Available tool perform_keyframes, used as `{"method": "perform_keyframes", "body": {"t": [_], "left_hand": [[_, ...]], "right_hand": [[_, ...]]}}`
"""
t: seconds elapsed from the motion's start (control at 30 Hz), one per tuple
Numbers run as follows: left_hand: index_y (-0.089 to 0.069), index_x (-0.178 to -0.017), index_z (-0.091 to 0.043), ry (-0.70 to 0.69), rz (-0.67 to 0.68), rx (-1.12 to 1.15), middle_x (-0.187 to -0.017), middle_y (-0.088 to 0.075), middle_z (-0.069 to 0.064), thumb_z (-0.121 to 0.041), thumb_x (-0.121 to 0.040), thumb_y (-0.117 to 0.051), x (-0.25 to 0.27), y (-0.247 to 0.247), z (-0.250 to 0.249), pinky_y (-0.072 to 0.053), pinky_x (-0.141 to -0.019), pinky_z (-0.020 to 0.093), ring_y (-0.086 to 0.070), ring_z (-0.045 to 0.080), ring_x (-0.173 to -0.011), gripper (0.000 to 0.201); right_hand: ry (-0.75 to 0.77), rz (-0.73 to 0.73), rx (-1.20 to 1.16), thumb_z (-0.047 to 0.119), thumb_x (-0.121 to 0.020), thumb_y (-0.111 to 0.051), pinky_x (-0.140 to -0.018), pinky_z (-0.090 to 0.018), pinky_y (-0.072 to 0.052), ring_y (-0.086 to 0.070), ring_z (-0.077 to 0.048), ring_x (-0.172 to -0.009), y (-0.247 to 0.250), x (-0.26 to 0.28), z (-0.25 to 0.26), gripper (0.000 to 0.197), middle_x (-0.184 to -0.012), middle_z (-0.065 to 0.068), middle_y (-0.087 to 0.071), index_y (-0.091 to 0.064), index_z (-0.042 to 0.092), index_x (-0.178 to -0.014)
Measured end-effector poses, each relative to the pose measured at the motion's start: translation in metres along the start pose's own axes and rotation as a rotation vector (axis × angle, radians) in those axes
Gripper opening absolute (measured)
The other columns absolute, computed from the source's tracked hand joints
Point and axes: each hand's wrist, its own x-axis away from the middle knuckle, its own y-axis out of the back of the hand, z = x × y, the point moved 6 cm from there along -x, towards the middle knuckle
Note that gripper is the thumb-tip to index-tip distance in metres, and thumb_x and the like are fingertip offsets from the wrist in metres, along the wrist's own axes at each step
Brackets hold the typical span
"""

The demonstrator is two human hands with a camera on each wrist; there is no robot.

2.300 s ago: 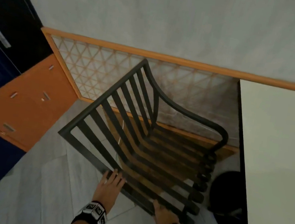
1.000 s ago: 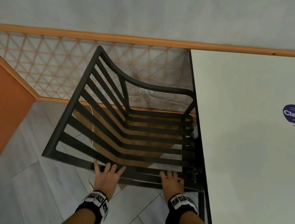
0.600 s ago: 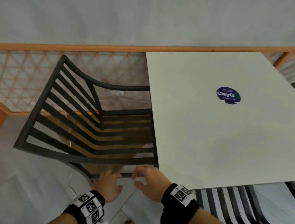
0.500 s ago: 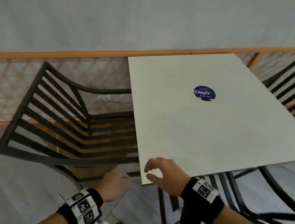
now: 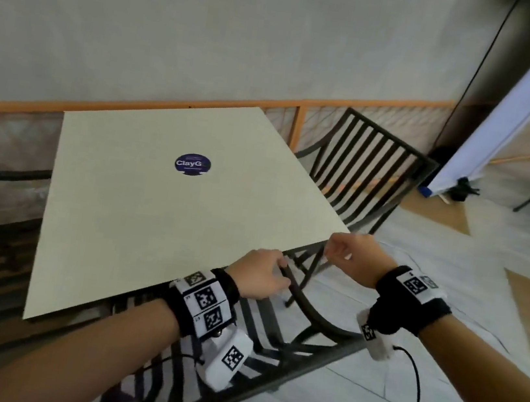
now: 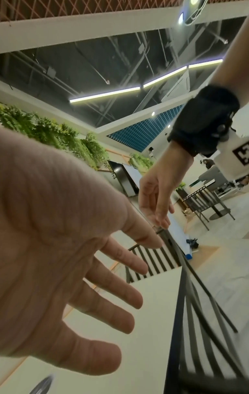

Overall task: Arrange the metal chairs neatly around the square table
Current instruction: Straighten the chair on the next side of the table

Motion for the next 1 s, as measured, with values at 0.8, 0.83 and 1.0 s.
{"method": "perform_keyframes", "body": {"t": [0.8, 0.83, 1.0], "left_hand": [[-0.047, -0.126, -0.009, 0.469, -0.021, 0.032, -0.131, -0.056, 0.014, -0.024, -0.087, -0.054, -0.537, -0.175, -0.097, -0.049, -0.097, 0.047, -0.055, 0.034, -0.117, 0.043], [-0.048, -0.126, -0.009, 0.481, -0.033, 0.012, -0.132, -0.055, 0.014, -0.023, -0.087, -0.055, -0.539, -0.177, -0.091, -0.048, -0.098, 0.047, -0.055, 0.033, -0.118, 0.043], [-0.041, -0.138, -0.010, 0.502, -0.100, 0.004, -0.142, -0.048, 0.015, -0.011, -0.090, -0.052, -0.572, -0.186, -0.070, -0.041, -0.107, 0.046, -0.047, 0.034, -0.129, 0.049]], "right_hand": [[-0.022, 0.468, 0.168, 0.021, -0.090, -0.049, -0.074, -0.030, -0.044, -0.061, -0.026, -0.091, -0.008, -0.308, -0.482, 0.016, -0.098, -0.006, -0.067, -0.063, 0.016, -0.097], [-0.021, 0.448, 0.170, 0.021, -0.089, -0.051, -0.075, -0.031, -0.045, -0.061, -0.025, -0.094, -0.010, -0.312, -0.484, 0.013, -0.102, -0.005, -0.066, -0.061, 0.019, -0.098], [-0.046, 0.370, 0.176, 0.016, -0.084, -0.060, -0.093, -0.045, -0.049, -0.055, -0.030, -0.111, -0.020, -0.350, -0.529, 0.033, -0.122, -0.009, -0.059, -0.054, 0.022, -0.116]]}}
